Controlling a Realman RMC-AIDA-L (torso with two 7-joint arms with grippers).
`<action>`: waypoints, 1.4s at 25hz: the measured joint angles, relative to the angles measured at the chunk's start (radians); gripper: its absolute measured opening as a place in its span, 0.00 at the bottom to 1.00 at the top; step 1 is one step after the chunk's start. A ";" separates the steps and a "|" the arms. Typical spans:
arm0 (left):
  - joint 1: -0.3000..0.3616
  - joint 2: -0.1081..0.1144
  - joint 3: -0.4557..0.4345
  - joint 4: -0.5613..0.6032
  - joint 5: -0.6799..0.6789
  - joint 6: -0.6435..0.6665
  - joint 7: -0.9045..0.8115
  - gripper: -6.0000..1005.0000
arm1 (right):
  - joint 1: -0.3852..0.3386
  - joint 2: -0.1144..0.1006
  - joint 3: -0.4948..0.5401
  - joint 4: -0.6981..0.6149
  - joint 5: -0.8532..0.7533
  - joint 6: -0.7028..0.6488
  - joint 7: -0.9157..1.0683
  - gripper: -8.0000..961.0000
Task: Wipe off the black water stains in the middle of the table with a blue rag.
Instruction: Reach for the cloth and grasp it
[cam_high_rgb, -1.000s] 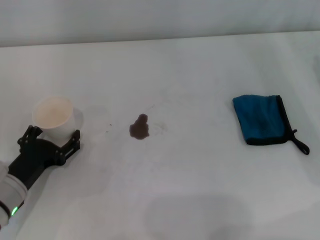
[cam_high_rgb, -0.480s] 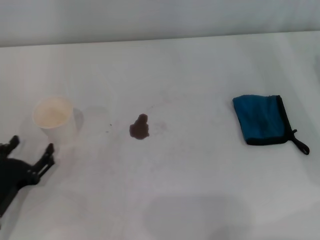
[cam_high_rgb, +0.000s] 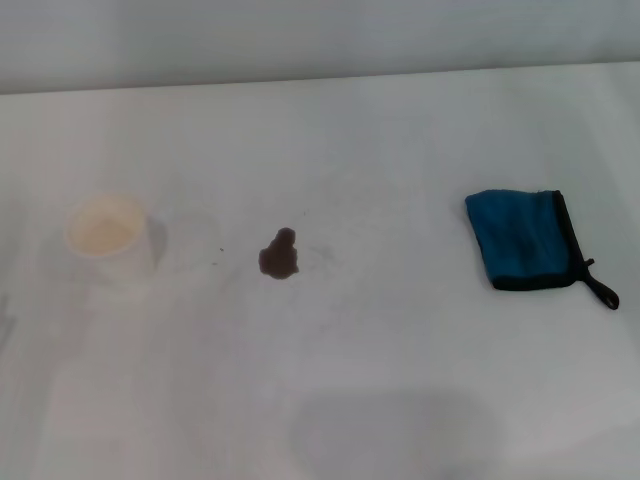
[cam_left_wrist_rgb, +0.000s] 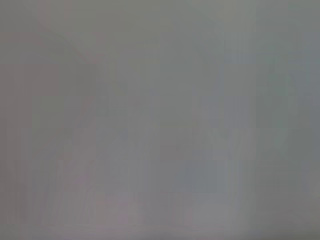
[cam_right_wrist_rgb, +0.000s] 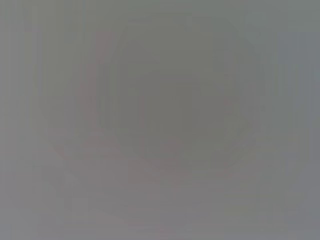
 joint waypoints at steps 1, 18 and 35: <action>-0.001 0.000 0.000 -0.003 -0.014 0.006 0.000 0.89 | -0.010 -0.003 -0.011 -0.032 -0.015 -0.037 0.089 0.64; -0.147 0.004 0.000 -0.108 -0.230 0.050 0.010 0.89 | 0.044 -0.303 -0.221 -0.325 -0.793 0.143 1.300 0.65; -0.202 0.002 0.000 -0.141 -0.256 0.076 0.052 0.89 | 0.327 -0.024 -0.351 -0.877 -1.671 0.516 1.655 0.65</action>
